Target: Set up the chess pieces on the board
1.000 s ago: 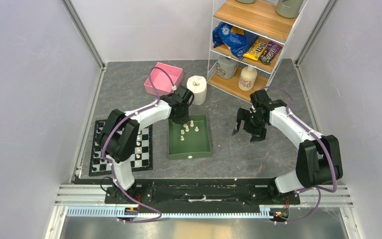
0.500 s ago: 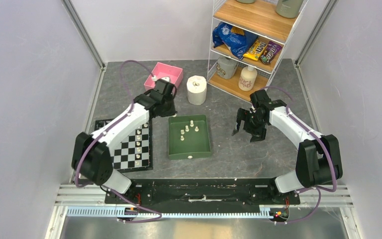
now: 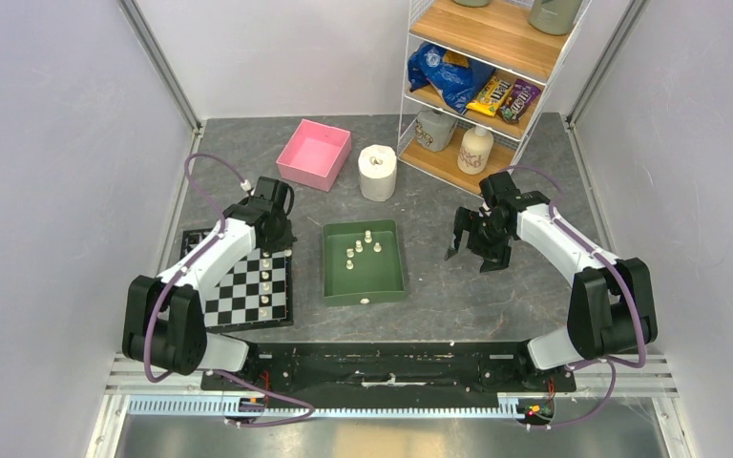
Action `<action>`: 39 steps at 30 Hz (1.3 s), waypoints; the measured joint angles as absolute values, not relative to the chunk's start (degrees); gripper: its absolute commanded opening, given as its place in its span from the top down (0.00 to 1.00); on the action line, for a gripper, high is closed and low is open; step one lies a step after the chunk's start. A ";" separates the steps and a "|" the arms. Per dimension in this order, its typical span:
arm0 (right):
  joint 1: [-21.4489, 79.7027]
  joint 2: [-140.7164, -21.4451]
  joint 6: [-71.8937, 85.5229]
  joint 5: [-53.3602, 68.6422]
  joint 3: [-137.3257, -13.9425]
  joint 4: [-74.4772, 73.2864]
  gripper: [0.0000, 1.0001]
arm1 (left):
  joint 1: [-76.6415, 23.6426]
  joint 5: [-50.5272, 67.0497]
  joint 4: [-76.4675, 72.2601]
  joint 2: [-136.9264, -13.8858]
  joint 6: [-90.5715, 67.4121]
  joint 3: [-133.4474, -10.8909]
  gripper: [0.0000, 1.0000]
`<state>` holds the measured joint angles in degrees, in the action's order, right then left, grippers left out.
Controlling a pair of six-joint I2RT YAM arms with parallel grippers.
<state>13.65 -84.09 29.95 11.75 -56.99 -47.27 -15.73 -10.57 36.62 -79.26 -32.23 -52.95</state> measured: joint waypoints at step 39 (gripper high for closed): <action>13.65 -84.27 29.95 11.75 -56.99 -47.24 0.01 | -9.43 -9.93 31.29 -84.03 -29.47 -51.72 0.98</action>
